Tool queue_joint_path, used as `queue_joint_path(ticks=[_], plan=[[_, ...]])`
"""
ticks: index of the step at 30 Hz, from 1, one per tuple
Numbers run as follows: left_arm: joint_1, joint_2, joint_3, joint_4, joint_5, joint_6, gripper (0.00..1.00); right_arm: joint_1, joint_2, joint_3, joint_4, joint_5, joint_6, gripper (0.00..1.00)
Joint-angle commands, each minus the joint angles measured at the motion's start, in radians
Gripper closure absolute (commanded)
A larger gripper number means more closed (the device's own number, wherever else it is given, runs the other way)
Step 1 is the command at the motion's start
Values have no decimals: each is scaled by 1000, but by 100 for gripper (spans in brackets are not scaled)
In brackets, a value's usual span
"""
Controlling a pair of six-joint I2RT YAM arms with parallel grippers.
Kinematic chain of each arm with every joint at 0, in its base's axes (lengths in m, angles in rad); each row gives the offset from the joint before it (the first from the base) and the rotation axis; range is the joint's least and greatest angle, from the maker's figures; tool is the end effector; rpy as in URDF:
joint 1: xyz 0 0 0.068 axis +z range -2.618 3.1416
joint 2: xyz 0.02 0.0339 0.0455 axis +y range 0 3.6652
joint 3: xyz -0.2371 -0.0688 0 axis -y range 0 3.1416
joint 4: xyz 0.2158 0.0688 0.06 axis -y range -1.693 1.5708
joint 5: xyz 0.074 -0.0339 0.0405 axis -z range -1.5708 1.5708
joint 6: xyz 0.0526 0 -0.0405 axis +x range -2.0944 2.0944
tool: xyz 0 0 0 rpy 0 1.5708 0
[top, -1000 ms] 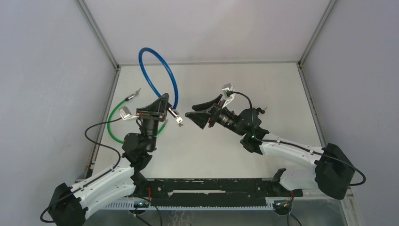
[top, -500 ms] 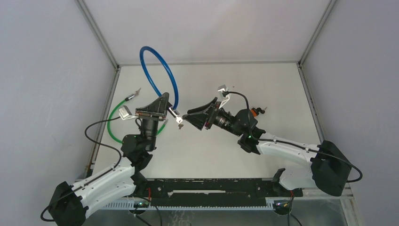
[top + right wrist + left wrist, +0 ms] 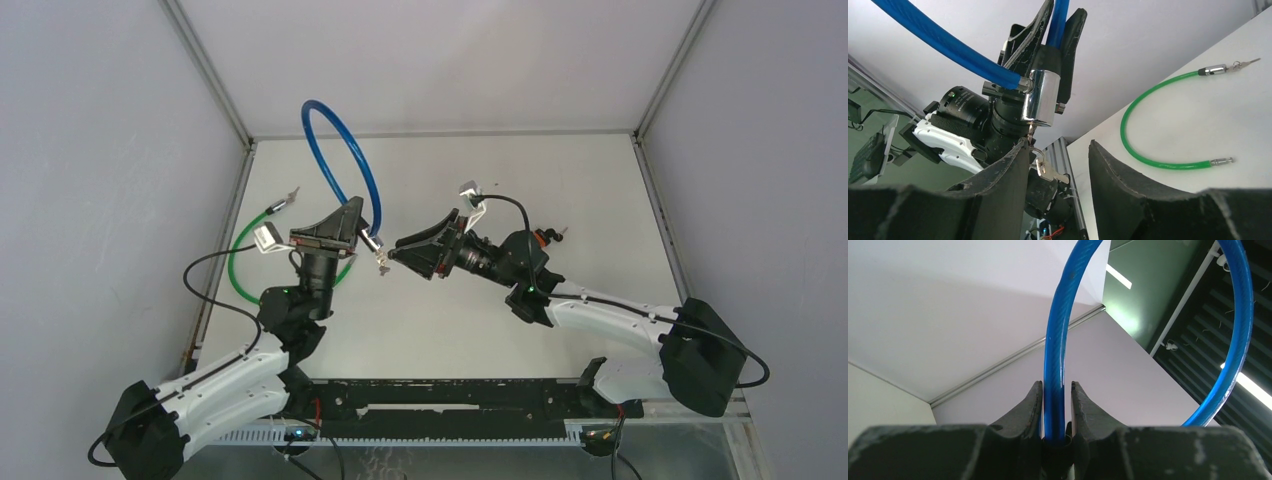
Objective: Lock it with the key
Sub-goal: Lock the lock.
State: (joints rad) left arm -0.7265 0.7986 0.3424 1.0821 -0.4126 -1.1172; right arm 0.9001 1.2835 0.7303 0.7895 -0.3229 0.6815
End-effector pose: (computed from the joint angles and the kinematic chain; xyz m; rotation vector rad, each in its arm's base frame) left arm 0.1439 -0.0997 0.3137 -0.6150 0.9305 -1.4786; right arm 0.1662 0.2363 0.3076 -0.4699 1.4511 1.5191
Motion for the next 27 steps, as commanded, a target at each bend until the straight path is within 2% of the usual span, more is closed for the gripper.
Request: queue_joint_path(ticks=[1, 8, 11, 14, 19, 23, 27], plan=[[6, -7, -15, 95, 19, -6, 100, -9, -4, 14, 76, -27, 8, 45], [7, -17, -32, 97, -4, -16, 100, -15, -14, 8, 93, -42, -33, 34], [6, -28, -29, 85, 16, -3, 100, -40, 13, 33, 99, -138, -29, 30], [7, -49, -18, 40, 30, 15, 100, -87, 72, 94, 100, -280, 27, 29], [7, -74, -23, -1, 35, 18, 100, -159, 191, 178, 163, -493, 214, 29], [7, -78, -34, 10, 31, 16, 100, -176, 269, 225, 236, -570, 328, 30], [6, -85, -34, -6, 27, 24, 100, -175, 296, 257, 225, -614, 332, 32]])
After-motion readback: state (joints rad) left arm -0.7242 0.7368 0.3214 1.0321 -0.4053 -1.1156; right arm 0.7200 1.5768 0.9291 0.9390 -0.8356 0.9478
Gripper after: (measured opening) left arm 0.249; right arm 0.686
